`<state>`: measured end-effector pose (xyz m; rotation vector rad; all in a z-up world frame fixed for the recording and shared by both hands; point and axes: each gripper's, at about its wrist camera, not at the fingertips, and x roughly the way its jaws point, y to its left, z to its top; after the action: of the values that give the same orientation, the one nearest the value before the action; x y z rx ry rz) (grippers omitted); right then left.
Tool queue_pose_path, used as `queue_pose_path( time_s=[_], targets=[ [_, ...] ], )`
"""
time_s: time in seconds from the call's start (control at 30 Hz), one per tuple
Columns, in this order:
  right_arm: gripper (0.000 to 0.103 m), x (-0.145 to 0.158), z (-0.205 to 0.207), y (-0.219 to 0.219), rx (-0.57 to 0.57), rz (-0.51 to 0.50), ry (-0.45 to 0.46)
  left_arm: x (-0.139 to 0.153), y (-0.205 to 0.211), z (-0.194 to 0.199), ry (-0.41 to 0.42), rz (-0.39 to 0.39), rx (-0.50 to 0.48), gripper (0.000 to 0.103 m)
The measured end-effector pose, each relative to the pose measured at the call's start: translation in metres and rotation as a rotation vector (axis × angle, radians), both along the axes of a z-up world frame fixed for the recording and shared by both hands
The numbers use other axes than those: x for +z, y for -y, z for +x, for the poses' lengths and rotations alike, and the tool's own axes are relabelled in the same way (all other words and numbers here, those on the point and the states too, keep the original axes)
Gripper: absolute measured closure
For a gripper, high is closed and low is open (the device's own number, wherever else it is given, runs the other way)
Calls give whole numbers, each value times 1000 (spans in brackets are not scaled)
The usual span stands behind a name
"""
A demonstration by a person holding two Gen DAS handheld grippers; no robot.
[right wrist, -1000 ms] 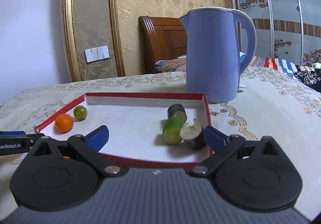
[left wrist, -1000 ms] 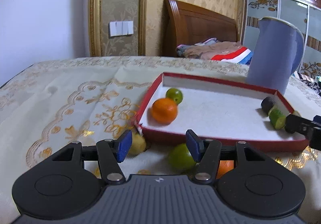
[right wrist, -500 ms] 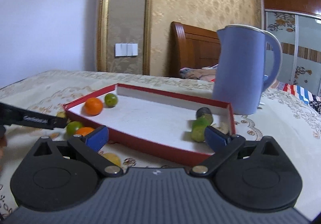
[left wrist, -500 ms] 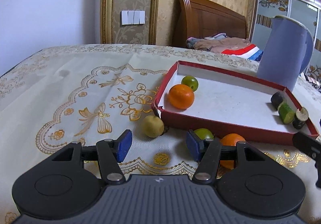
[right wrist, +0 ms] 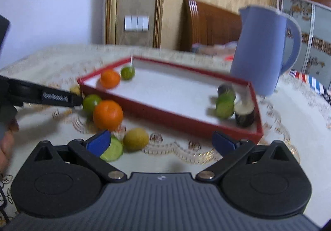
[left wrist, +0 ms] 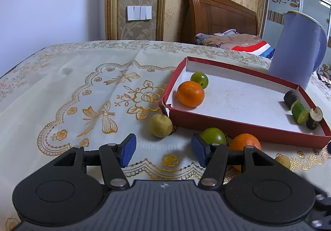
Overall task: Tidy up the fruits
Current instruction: 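Withdraw both open grippers from the red box back over the loose fruit, then move the right gripper toward a yellow lemon while the left gripper approaches a cucumber chunk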
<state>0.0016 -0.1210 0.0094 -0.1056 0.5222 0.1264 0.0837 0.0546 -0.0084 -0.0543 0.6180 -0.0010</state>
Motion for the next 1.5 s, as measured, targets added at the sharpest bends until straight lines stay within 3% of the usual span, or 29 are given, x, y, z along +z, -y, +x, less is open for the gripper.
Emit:
queue_pose_path(
  time_s=[0.2,0.5,0.77,0.9,1.0,1.13,1.33,1.4,1.5],
  targets=[
    [0,-3,10,20,-58,154,-64,0,-1,1,-6,-3,4,45],
    [0,-7,25,17,-114,228,-120,-1,-8,3,-27,-47,18,45],
    [0,-7,24,17,-143,154,-112,-2,-7,3,-31,-42,14,45],
    [0,-1,3,16,-260,-13,14,-1,-9,2,-28,-57,17,45],
    [0,2,-10,20,-264,-4,77,1,-10,0,-17,-63,12,45],
    [0,-1,-4,9,-134,16,2,1,-8,-1,-15,-48,12,45],
    [1,-8,4,12,-125,11,-63,1,-6,-3,-13,-50,-3,45],
    [12,-12,6,15,-115,-4,-93,1,-5,-6,-11,-48,-18,45],
    [21,-17,6,24,-91,40,-136,3,-3,-16,13,-56,-63,45]
  ],
)
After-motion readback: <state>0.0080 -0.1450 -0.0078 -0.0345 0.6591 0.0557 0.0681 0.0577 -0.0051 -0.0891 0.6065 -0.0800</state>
